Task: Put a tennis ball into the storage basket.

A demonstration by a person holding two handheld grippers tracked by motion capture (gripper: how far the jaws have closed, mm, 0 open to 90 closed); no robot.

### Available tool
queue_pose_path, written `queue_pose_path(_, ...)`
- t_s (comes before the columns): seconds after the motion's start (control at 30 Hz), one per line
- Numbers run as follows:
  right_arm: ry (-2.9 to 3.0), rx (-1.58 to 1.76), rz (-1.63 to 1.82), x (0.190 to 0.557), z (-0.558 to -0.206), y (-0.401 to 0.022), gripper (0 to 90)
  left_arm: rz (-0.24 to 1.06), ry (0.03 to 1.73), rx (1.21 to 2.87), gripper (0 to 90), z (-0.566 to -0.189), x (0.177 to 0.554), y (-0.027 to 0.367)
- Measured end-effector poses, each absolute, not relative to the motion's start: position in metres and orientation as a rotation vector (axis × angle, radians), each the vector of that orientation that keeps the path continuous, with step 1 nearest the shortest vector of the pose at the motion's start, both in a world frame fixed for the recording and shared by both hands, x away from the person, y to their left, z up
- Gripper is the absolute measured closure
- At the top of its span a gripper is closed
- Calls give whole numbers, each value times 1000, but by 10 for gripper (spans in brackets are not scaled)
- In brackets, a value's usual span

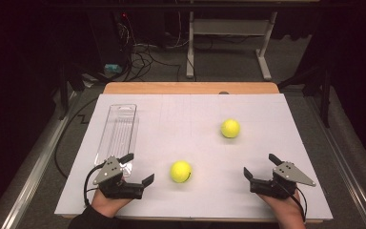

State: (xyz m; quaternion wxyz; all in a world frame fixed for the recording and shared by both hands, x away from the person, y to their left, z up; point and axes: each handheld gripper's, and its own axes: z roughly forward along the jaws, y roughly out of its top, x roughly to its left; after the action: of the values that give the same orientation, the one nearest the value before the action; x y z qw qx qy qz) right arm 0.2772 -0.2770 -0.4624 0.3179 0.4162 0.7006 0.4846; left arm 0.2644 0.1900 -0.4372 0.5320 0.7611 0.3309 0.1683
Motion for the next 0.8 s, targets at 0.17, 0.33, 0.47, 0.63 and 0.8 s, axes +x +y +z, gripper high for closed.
queue_pose_path(0.17, 1848, 1093, 1265, 277, -463, -277, 0, 377, 764, 1869, 5, -438, 264, 180)
queue_pose_path(0.33, 1855, 1096, 1263, 277, -464, -276, 0, 350, 735, 1940, 5, -441, 262, 169)
queue_pose_path(0.47, 1861, 1098, 1257, 277, -465, -276, 0, 327, 716, 2000, 5, -443, 262, 162)
queue_pose_path(0.63, 1868, 1096, 1258, 277, -465, -275, 0, 302, 707, 2056, 5, -446, 262, 157)
queue_pose_path(0.8, 1870, 1096, 1255, 278, -466, -275, 0, 273, 706, 2127, 5, -451, 263, 152)
